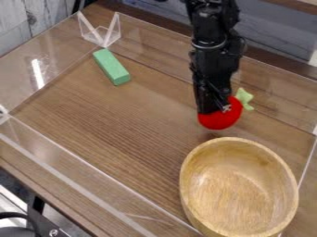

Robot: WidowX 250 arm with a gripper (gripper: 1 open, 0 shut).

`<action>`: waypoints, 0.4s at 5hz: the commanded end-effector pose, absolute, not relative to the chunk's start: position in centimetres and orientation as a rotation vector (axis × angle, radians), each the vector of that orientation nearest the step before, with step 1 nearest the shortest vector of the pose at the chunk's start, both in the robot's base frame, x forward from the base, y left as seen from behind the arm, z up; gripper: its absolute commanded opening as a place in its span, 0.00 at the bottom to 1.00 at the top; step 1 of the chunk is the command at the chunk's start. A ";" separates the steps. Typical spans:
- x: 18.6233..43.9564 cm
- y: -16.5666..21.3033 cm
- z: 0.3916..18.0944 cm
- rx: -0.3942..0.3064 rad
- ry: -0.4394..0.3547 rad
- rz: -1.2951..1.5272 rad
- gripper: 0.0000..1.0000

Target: Move the red object to the right side of the table

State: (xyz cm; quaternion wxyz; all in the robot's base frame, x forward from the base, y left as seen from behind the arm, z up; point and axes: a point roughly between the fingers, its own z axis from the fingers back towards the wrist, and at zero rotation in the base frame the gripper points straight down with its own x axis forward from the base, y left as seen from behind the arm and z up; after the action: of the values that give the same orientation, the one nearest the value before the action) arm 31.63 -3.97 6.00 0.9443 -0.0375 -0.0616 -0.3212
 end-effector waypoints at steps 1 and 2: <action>32.6 -4.3 8.0 -0.065 -0.196 -0.636 0.00; 32.7 -4.0 8.5 -0.064 -0.202 -0.614 1.00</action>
State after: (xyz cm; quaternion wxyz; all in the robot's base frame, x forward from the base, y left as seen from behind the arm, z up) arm 31.46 -4.03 5.99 0.9509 -0.0421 -0.0562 -0.3014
